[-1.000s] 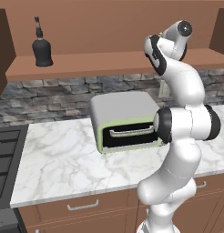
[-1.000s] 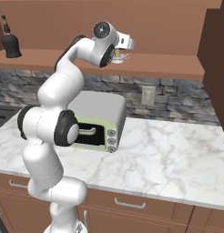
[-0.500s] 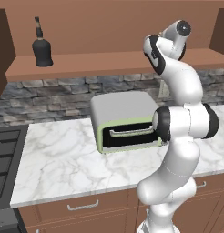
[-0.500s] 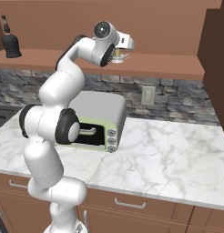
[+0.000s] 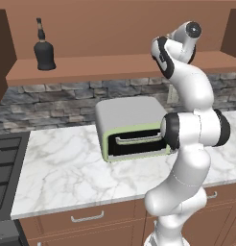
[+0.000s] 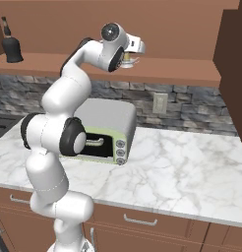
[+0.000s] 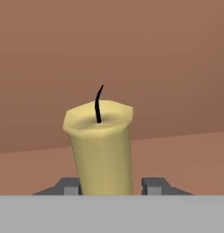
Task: Get the candle and the liquor from the cabinet and move them to the dining counter.
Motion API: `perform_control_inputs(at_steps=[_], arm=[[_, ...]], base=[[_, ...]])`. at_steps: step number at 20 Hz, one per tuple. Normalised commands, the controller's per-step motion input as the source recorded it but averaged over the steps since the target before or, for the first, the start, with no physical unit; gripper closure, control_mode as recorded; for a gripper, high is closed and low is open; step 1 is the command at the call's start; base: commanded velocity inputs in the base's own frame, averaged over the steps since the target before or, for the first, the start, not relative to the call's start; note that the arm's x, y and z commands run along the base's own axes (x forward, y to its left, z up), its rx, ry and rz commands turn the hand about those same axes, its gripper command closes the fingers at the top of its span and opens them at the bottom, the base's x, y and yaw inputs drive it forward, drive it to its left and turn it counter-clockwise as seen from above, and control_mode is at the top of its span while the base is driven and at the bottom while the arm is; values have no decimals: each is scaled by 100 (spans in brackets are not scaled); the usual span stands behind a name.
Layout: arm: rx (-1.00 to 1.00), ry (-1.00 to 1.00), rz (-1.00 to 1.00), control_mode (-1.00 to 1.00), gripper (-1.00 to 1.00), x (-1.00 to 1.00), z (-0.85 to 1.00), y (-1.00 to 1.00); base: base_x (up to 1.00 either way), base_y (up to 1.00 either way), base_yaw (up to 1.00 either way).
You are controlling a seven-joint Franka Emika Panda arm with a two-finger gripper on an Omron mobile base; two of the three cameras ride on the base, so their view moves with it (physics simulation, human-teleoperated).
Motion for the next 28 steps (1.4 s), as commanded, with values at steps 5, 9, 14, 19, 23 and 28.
perform_control_inputs(at_steps=[5,9,14,19,23,28], arm=[[0,0,0,-100,100,0,0,0],[0,0,0,-100,100,-1,0,0],[0,-1,0,-100,100,-43,0,-17],[0,-1,0,-100,100,-75,0,-31],[0,0,0,-100,100,-91,0,-20],[0,0,0,-100,100,-100,0,-5]], base=[[0,0,0],[0,0,0],[0,0,0],[0,0,0],[0,0,0],[0,0,0]])
